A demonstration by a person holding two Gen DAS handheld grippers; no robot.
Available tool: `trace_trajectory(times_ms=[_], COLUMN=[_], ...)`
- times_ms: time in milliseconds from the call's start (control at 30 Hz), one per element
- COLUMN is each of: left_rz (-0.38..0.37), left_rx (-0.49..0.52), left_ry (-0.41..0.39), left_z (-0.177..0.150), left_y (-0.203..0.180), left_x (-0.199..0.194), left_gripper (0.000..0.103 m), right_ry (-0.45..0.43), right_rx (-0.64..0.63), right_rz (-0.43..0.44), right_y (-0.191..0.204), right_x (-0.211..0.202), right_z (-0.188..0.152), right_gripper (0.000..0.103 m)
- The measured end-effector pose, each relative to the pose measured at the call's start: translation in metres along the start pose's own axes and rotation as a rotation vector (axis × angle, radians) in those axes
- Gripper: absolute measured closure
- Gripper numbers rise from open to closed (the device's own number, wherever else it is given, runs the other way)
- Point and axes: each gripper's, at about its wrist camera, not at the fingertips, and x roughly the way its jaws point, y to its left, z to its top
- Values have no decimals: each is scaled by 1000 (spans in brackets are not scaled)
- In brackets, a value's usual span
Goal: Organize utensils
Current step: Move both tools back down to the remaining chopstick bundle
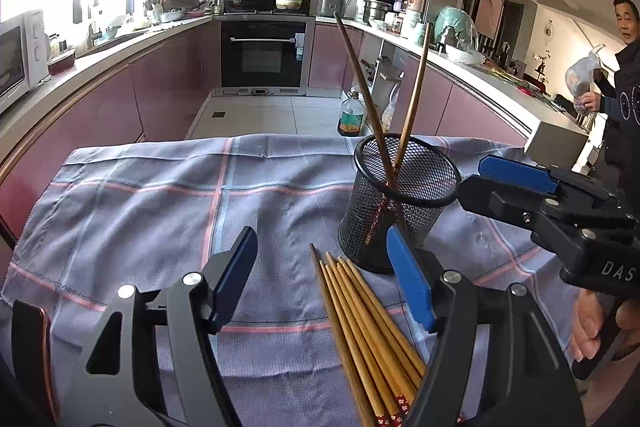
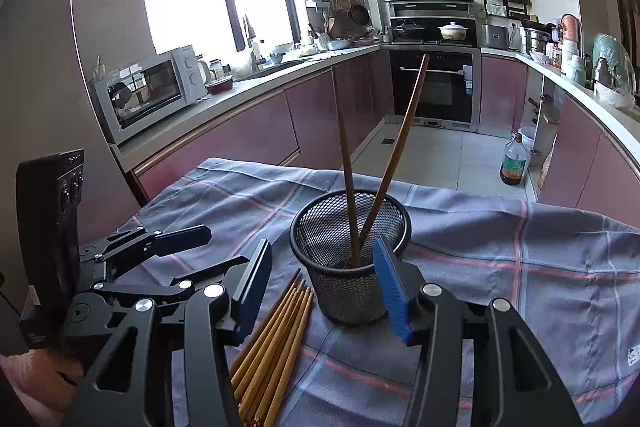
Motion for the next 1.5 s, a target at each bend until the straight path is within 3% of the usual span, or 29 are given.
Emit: trace_trajectory(times_ms=[233,467,633,900,1500], left_rz=[7,9,-3,-2,-21], left_rx=[-10,-14,-10,6,-6], left_ry=[66,134,176,226,244], left_z=[-23,-46,-58,-72,-71], left_y=[6,8,5,0,13], left_x=[8,22,29,42,41], left_gripper=[38,43,47,53,61], right_ry=[90,235,288,323,339], right_rx=[13,31,33,26,0], right_rz=[46,64,69,66,18], right_y=[5,9,13,17,24], right_x=[7,37,48,56,72], right_z=[-29,-62,-75,-79,-73], right_gripper=[55,75,81,86,90])
